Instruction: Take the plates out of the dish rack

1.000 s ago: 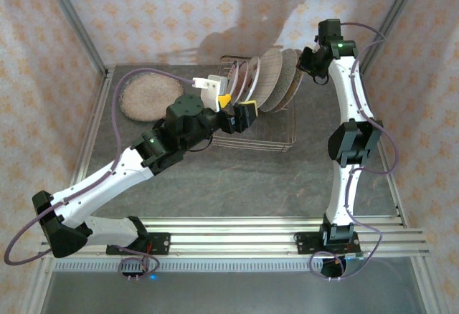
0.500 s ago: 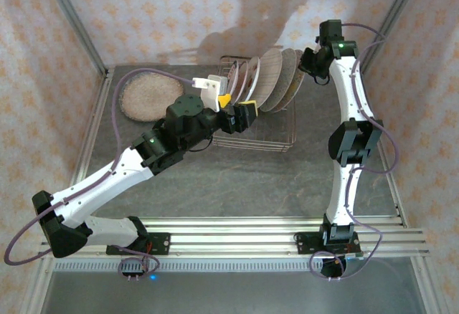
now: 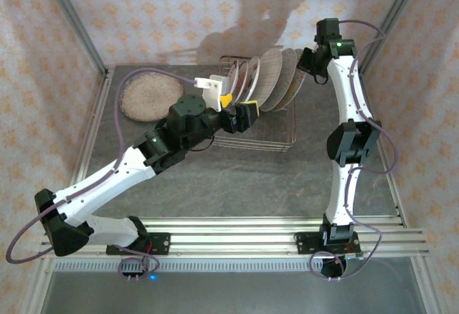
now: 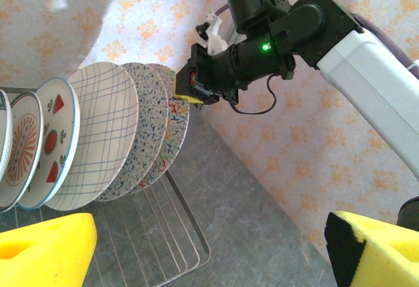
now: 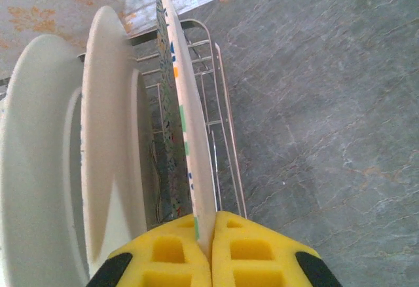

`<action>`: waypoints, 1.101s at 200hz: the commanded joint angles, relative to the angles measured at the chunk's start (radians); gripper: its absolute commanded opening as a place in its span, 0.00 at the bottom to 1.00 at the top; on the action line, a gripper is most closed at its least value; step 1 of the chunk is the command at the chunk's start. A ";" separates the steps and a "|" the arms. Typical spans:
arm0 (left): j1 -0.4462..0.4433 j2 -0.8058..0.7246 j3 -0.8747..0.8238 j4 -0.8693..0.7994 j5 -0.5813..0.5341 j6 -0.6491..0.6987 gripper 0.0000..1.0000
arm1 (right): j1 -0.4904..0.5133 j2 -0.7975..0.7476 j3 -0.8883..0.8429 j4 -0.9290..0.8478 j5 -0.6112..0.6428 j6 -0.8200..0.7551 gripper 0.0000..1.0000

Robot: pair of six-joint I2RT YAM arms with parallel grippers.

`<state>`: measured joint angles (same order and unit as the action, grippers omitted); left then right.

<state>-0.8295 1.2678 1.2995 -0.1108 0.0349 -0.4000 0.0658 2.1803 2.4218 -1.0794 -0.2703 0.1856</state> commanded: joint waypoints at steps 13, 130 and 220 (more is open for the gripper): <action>-0.006 0.005 0.015 0.034 -0.023 -0.017 0.90 | 0.017 -0.043 0.078 0.011 0.082 0.004 0.00; -0.005 -0.006 -0.006 0.046 -0.013 -0.030 0.91 | 0.055 -0.158 0.081 -0.059 0.255 -0.023 0.00; -0.005 0.005 0.003 0.051 0.010 -0.049 0.91 | 0.092 -0.318 0.017 -0.120 0.440 0.002 0.00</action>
<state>-0.8295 1.2678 1.2995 -0.0975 0.0368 -0.4255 0.1493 1.9476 2.4542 -1.1893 0.0719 0.1711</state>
